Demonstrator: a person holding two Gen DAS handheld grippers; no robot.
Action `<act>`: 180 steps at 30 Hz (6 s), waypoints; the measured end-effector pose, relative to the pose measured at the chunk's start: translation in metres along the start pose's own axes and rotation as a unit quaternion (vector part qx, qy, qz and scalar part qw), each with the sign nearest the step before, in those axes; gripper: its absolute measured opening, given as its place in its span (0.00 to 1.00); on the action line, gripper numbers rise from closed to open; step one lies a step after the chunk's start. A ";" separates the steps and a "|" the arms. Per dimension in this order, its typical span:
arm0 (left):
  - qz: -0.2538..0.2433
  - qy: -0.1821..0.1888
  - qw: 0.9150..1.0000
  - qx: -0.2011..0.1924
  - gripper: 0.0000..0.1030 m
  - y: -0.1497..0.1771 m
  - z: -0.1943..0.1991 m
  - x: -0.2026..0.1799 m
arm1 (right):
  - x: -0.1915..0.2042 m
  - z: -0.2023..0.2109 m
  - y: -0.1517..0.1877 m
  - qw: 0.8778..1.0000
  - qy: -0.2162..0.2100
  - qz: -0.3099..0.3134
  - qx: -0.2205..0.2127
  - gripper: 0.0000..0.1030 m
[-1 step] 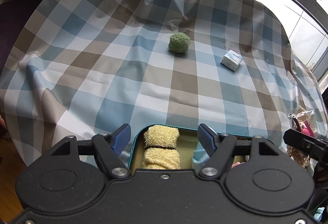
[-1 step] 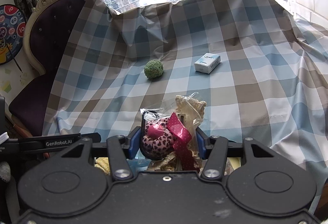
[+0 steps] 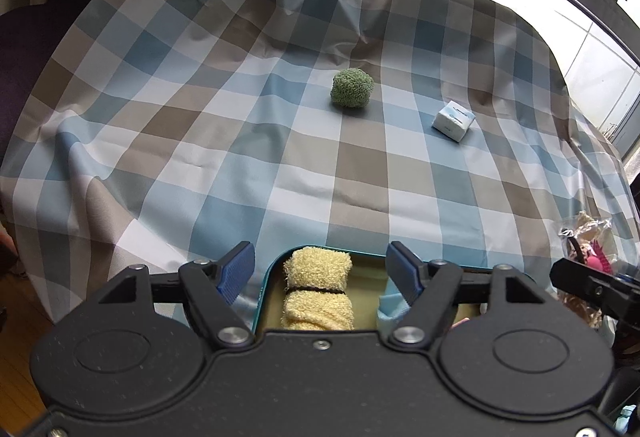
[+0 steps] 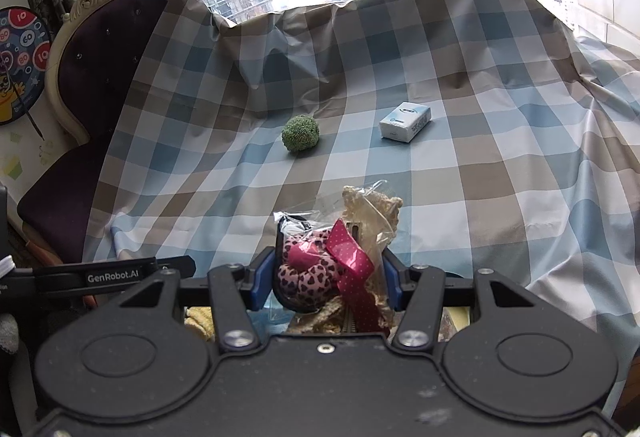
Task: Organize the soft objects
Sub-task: 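Lower the yellow towel into the tin with the left gripper while the right lowers the ribbon bag, then move the left tool to the green knitted ball while the right tool moves to the white tissue pack, then close the left gripper on the green ball while the right grips the tissue pack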
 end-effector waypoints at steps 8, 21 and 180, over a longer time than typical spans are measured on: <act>0.006 -0.010 1.000 0.003 0.69 0.002 -0.003 0.006 | 0.008 0.004 0.017 0.998 -0.026 0.035 0.037 0.51; 0.003 -0.007 1.000 0.010 0.69 0.005 -0.006 0.004 | 0.014 0.001 0.003 0.999 -0.018 0.021 0.024 0.77; -0.127 -0.003 0.992 -0.026 0.54 -0.173 -0.278 -0.034 | -0.136 -0.311 -0.176 0.987 0.018 -0.086 -0.135 0.82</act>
Point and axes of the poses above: each gripper's, at about its wrist camera, not at the fingertips, and z roughly against the way its jaws point, x to its left, y to its underside, the point moved 5 cm from there along -z, roughly the way its jaws point, and after that the axes turned 10 degrees about -z, right-handed, at the moved point
